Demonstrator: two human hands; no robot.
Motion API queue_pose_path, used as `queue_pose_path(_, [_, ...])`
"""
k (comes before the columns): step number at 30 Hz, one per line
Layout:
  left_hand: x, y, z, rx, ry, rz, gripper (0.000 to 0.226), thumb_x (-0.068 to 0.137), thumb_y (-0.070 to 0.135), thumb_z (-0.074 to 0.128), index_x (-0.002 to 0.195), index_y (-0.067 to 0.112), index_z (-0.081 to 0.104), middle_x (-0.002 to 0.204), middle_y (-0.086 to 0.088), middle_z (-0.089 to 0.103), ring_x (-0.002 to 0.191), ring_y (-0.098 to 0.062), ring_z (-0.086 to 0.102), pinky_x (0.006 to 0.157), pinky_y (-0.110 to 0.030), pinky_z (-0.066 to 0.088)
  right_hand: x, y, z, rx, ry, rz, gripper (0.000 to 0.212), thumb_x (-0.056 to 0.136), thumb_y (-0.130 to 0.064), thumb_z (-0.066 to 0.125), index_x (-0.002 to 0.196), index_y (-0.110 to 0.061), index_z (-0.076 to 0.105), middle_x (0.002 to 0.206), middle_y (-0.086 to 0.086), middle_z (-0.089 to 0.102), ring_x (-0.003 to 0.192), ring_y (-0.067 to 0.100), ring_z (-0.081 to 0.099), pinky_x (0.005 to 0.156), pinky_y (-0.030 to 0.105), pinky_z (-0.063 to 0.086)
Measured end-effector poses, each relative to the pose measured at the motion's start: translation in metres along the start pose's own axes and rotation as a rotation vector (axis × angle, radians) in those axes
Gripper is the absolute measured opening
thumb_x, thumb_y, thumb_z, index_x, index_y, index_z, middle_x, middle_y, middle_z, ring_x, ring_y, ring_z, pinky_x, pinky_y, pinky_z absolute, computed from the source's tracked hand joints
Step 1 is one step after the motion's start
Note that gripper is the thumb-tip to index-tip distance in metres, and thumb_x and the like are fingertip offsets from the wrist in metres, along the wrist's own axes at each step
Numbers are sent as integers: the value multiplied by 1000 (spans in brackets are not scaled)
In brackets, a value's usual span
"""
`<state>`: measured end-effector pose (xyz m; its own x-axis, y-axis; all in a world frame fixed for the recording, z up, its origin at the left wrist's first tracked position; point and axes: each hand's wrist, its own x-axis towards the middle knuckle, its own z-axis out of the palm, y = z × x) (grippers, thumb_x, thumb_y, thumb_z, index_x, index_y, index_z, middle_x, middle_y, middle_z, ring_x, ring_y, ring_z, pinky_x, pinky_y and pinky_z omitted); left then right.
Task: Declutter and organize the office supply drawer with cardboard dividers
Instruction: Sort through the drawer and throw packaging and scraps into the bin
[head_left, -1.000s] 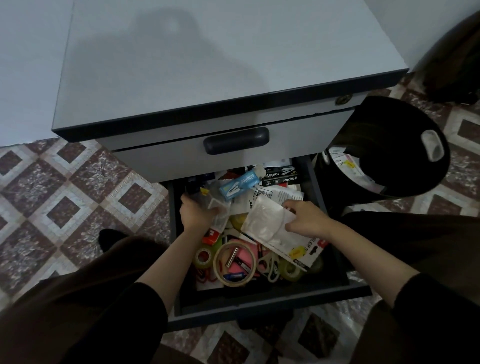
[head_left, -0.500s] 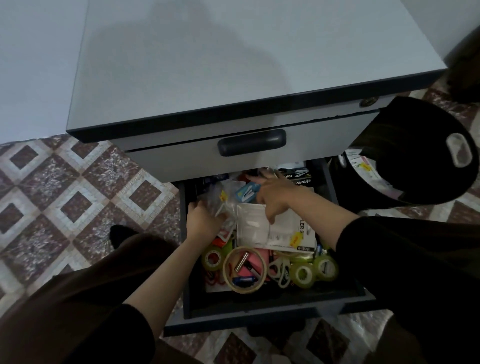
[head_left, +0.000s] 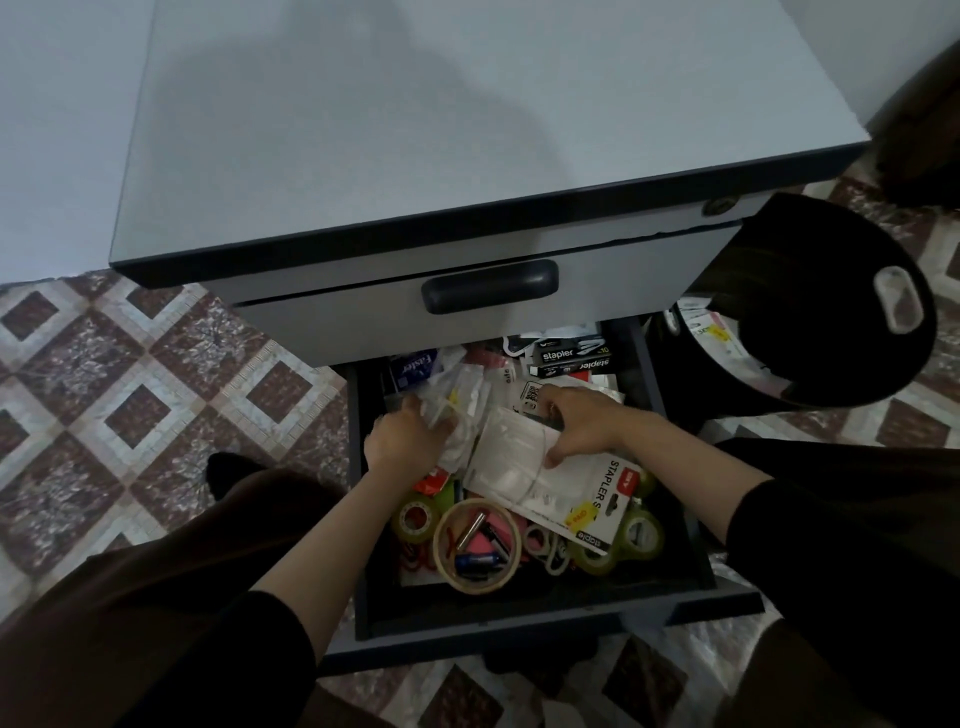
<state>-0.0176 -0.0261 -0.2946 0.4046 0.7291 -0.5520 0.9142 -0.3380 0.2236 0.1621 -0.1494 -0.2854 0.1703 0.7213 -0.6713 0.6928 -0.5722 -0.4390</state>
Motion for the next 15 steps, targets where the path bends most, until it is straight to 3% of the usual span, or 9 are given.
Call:
queue_pose_path(2, [0, -2, 2, 17, 5, 11, 68, 87, 59, 46, 133, 10, 37, 113, -17, 61, 105, -34, 57, 85, -41, 50, -4, 4, 4, 96, -1, 48, 72, 67, -29, 82, 125, -20, 40, 109, 4, 53, 99, 21, 52, 76, 25, 42])
queue_pose_path(4, [-1, -4, 3, -52, -3, -3, 67, 85, 58, 50, 127, 7, 45, 104, -15, 64, 95, -31, 61, 79, -39, 53, -7, 7, 8, 173, -5, 102, 78, 67, -29, 82, 132, -17, 39, 119, 5, 54, 109, 23, 52, 82, 26, 43])
queue_pose_path(9, [-9, -1, 7, -240, 35, -123, 80, 80, 51, 64, 133, -3, 38, 101, -13, 63, 89, -28, 63, 66, -32, 51, -17, 12, 18, 275, -4, 174, 52, 64, -29, 84, 108, -13, 60, 111, 2, 62, 105, 21, 58, 91, 35, 49])
queue_pose_path(12, [-11, 3, 6, -271, 14, -129, 54, 80, 51, 65, 101, 2, 58, 65, -2, 51, 58, -17, 53, 45, -23, 35, -21, 12, 18, 325, 15, 186, 45, 65, -27, 83, 102, -11, 63, 107, 2, 63, 101, 20, 60, 89, 35, 51])
queue_pose_path(15, [-12, 6, 8, -241, 23, -109, 48, 78, 50, 67, 64, 8, 47, 56, 0, 46, 50, -14, 46, 42, -22, 31, -29, 13, 15, 395, 44, 177, 34, 69, -20, 81, 94, -14, 59, 100, -1, 60, 97, 18, 59, 79, 28, 49])
